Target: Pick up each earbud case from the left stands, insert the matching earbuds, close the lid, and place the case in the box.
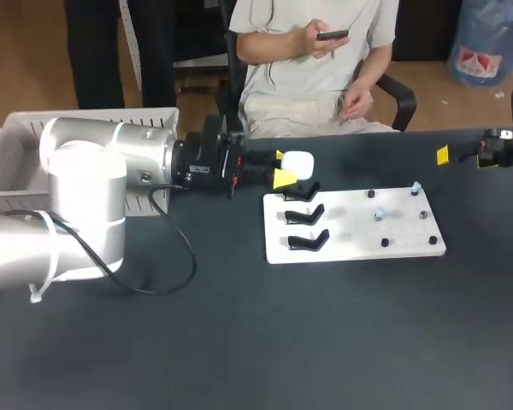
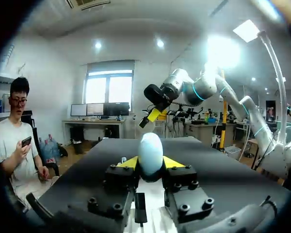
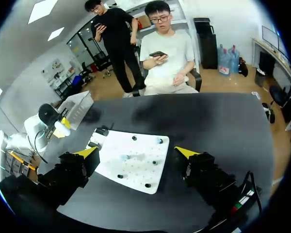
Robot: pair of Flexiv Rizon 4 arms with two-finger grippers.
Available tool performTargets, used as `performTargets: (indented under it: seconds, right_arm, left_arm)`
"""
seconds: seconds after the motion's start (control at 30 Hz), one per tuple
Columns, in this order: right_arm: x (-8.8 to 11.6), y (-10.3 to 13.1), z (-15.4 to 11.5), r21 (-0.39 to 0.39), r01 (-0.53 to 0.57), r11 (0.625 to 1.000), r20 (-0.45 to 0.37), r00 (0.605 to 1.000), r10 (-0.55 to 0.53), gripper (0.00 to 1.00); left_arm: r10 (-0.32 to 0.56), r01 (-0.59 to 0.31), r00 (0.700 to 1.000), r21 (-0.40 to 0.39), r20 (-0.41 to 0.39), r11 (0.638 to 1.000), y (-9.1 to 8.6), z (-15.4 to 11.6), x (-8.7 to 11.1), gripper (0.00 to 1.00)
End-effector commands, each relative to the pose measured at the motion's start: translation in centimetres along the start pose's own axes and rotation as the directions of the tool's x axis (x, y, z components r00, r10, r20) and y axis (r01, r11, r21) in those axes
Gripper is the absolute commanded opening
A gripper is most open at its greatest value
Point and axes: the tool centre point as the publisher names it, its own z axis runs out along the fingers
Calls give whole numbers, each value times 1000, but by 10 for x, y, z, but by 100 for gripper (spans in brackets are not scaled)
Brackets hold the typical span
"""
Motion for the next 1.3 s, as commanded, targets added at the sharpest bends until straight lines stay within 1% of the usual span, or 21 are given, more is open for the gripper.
performTargets:
  seconds: [0.03, 0.67, 0.73, 0.8, 0.83, 0.97, 1.13, 1.3]
  right_arm:
    - [0, -1, 0, -2, 1, 1000, 0, 1000, -1, 100]
    - [0, -1, 0, -2, 1, 1000, 0, 1000, -1, 100]
    - [-1, 7, -2, 9, 28, 1000, 7, 1000, -28, 100]
    - [-1, 15, -8, -20, 16, 1000, 29, 999, -15, 100]
    - [-1, 19, -10, -21, 21, 1000, 29, 999, -20, 100]
    - [6, 39, -18, -35, 54, 998, 18, 998, -53, 100]
    - [16, 66, -22, -52, 97, 994, -3, 995, -97, 100]
    - [25, 96, -20, -77, 143, 987, -39, 989, -146, 100]
  left_arm:
    - [3, -3, 1000, -159, 0, 987, -6, 0, -1, 0]
    - [3, -3, 1000, -159, 0, 987, -6, 0, -1, 0]
    - [5, -5, 1000, -157, 1, 988, -8, 0, -2, 0]
    - [17, -17, 1000, -144, 1, 989, -10, 1, -5, 0]
    - [27, -27, 1000, -138, 3, 990, -11, 1, -6, 0]
    - [53, -51, 998, -117, 14, 992, -13, 5, -11, 0]
    - [60, -57, 998, -90, 36, 994, -18, 10, -12, 0]
    - [62, -58, 997, -70, 52, 996, -21, 13, -11, 0]
